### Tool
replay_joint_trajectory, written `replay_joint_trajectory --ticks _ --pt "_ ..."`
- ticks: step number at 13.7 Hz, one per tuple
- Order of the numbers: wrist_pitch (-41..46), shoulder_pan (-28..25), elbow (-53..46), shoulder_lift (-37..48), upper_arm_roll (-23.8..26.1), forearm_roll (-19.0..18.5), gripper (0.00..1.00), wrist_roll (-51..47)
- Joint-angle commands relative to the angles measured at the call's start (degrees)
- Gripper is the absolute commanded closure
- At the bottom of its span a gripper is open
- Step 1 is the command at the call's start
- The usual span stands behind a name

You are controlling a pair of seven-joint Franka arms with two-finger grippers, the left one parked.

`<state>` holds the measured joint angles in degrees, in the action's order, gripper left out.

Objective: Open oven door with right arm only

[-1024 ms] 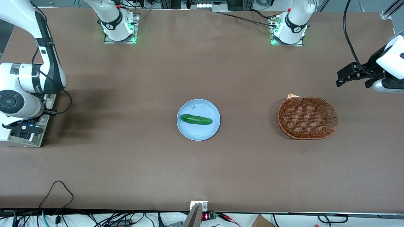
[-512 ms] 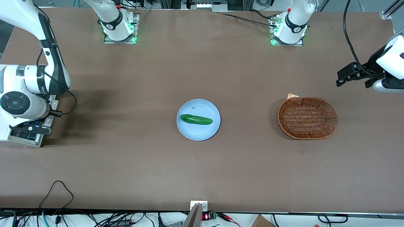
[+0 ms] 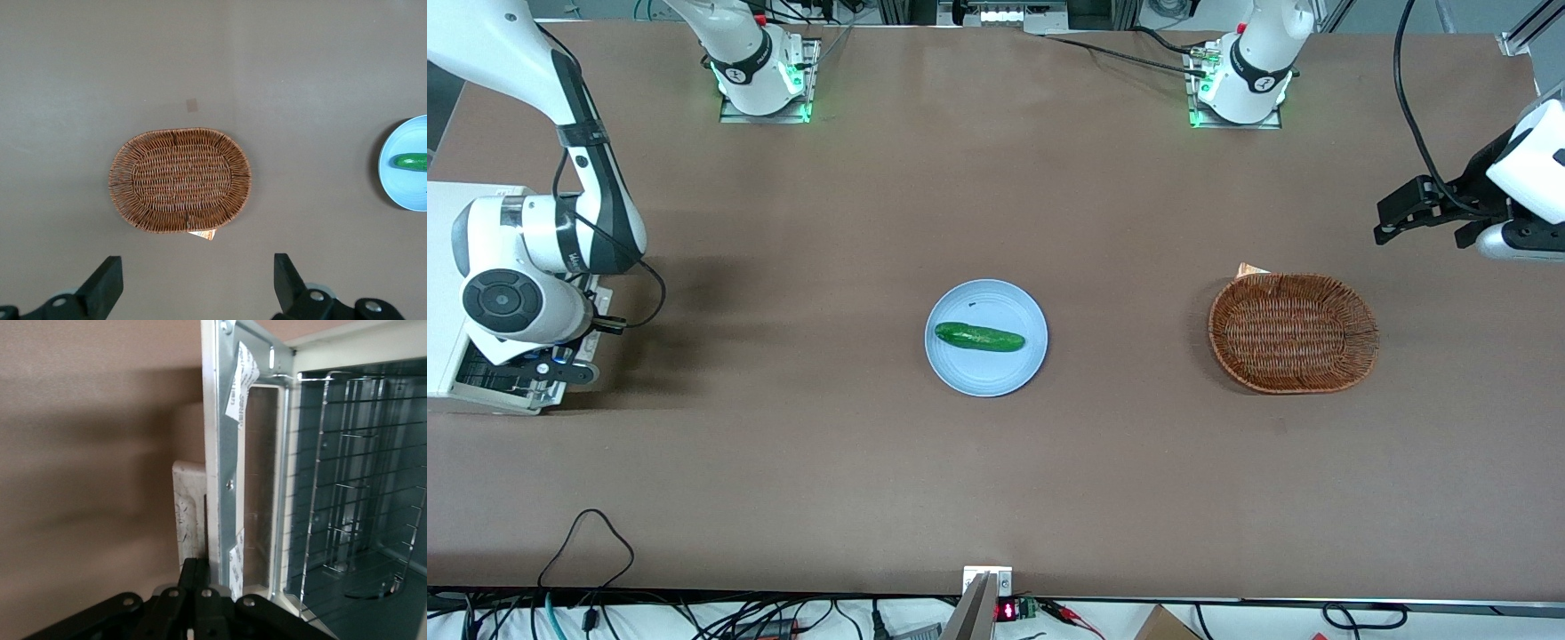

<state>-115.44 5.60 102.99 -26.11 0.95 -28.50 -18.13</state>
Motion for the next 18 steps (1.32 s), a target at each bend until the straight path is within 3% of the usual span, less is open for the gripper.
replay_joint_trajectory --ticks 1,6,18 --pt "-3.1 1.7 0.0 -3.2 -2.0 -2.3 1.0 -0.1" --pt "-4.0 1.6 0.1 -4.1 -1.9 -0.4 1.0 -0.1" --pt "-4.7 1.1 0.5 -6.2 -1.4 -0.1 1.0 -0.2"
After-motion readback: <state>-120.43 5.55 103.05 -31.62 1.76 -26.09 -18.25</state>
